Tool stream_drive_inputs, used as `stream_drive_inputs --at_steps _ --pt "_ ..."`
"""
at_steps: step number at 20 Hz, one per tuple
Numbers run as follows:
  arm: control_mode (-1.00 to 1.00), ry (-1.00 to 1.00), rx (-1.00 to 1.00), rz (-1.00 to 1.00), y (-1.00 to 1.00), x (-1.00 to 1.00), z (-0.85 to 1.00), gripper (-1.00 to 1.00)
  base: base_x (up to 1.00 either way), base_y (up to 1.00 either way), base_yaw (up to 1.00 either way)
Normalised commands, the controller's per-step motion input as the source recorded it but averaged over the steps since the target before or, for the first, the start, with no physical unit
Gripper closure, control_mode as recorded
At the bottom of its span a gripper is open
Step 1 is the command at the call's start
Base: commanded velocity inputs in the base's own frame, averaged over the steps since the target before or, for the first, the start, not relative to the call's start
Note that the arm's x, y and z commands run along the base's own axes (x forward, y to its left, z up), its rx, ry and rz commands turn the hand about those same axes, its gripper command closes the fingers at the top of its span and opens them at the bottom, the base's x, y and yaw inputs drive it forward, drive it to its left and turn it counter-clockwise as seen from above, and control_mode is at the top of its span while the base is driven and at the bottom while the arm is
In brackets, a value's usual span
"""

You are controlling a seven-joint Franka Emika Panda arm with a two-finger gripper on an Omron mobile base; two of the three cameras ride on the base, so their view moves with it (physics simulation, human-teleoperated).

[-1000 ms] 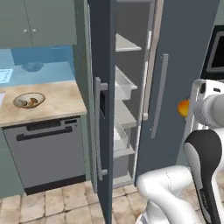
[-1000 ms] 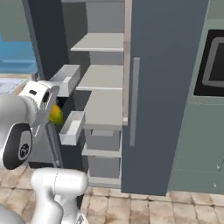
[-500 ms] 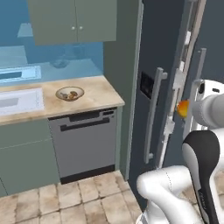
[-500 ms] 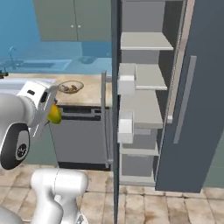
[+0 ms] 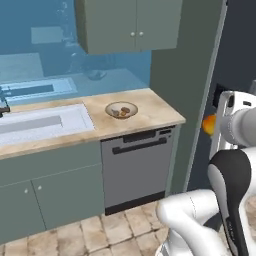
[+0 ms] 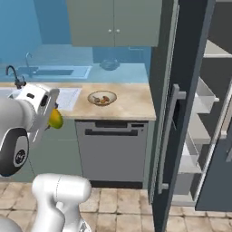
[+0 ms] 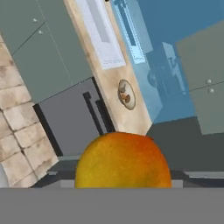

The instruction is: Take the garlic, mango, and mushroom from the freezer and place them in the bowl on the counter.

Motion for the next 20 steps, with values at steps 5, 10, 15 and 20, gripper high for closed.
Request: stream_drive_inputs --at_steps 5,10,15,20 --pt "1.00 0.00 0.00 0.00 0.00 0.00 0.00 1.00 0.99 0.57 0.00" --pt "1.00 0.00 0.00 0.00 0.00 0.00 0.00 1.00 0.94 0.30 -0.07" --pt "1.00 0.00 0.00 0.00 0.00 0.00 0.00 1.00 0.92 0.24 -0.09" --pt "1.00 0.00 0.00 0.00 0.00 0.00 0.00 1.00 0.62 0.41 -0.17"
